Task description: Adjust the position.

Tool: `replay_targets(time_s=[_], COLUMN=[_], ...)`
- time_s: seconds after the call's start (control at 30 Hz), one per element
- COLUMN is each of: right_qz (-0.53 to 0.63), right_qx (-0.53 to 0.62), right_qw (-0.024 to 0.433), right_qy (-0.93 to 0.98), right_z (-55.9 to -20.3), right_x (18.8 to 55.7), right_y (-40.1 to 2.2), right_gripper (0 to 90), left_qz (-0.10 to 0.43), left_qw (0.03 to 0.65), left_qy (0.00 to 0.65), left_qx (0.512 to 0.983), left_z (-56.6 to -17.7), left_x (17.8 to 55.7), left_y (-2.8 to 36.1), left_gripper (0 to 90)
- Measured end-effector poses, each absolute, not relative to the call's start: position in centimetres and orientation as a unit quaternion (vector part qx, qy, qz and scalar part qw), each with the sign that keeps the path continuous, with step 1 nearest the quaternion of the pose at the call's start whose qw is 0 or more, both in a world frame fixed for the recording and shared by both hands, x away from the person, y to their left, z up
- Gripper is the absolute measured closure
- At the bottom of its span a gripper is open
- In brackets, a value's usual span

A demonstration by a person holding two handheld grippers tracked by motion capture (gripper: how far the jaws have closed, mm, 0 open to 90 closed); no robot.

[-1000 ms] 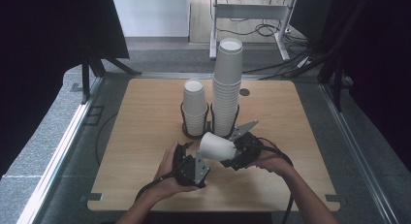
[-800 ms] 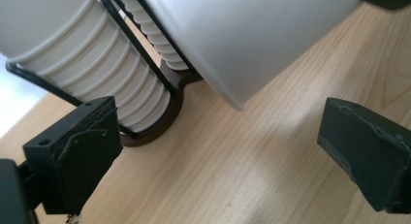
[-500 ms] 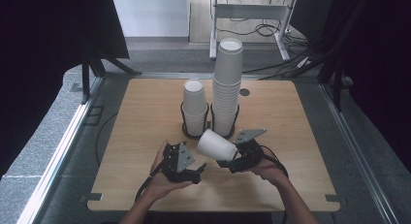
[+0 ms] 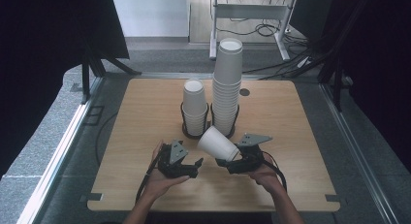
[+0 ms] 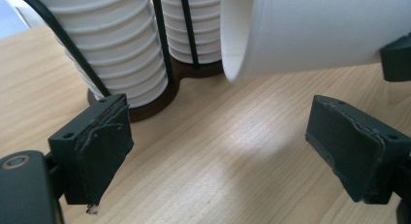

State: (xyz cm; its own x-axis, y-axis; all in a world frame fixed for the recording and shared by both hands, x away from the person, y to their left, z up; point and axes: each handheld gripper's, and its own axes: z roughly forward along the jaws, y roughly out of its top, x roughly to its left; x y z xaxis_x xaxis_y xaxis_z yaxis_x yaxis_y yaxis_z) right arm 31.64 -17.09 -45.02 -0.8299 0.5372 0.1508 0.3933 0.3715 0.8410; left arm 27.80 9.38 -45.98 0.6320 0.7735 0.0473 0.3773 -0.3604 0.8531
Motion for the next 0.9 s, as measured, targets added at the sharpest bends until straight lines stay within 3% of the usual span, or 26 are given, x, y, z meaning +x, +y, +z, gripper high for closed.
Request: replay_targets(time_s=[0.5, 0.9], right_qz=[0.561, 0.582], right_qx=[0.286, 0.287], right_qw=[0.064, 0.083], right_qy=[0.774, 0.756], right_z=[-46.5, -47.2], right_x=[29.9, 29.4], right_y=[-17.1, -17.1], right_gripper=[24.3, 24.3], left_qz=[0.198, 0.19], left_qw=[0.444, 0.452], left_qy=[0.394, 0.398], left_qx=[0.78, 0.776], left_z=[-47.6, -47.8], left_x=[27.9, 28.0], left_y=[10.9, 11.3], left_gripper=[12.7, 13.5])
